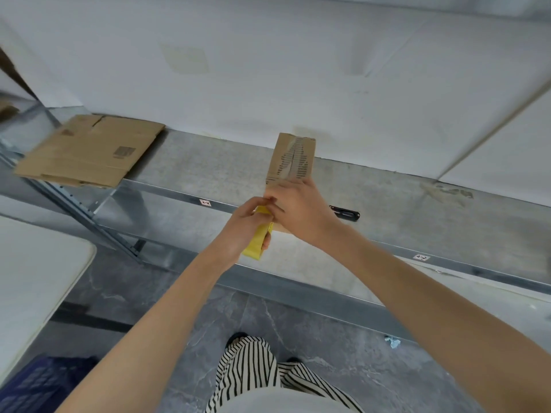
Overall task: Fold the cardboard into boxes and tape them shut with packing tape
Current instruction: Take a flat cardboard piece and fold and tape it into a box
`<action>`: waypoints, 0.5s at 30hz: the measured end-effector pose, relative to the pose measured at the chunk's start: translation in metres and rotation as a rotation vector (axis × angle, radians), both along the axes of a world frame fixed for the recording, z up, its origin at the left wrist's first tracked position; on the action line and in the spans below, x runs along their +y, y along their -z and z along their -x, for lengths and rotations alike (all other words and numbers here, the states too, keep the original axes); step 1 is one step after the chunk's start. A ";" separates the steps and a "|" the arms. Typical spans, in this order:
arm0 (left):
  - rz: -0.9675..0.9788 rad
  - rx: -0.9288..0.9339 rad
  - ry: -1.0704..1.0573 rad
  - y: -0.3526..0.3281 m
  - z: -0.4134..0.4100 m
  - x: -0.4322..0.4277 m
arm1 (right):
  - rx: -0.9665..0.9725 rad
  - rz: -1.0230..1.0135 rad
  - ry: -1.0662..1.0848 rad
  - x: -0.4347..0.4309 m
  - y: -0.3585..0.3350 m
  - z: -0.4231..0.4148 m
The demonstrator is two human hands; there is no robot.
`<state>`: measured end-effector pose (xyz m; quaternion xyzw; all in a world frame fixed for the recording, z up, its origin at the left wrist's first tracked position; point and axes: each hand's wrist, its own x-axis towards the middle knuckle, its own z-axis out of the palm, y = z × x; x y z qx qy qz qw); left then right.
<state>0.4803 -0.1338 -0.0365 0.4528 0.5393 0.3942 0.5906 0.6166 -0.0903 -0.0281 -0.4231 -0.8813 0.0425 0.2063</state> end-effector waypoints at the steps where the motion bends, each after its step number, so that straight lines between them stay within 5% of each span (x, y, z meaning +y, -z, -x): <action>1: 0.001 -0.009 -0.006 -0.003 0.000 -0.002 | 0.046 0.001 -0.017 0.000 0.000 0.001; 10: -0.013 -0.040 0.005 -0.026 0.007 -0.005 | 0.101 -0.255 -0.097 0.004 -0.002 0.006; 15: -0.040 0.121 0.021 -0.040 0.016 0.003 | 0.423 0.166 0.044 0.006 -0.020 0.012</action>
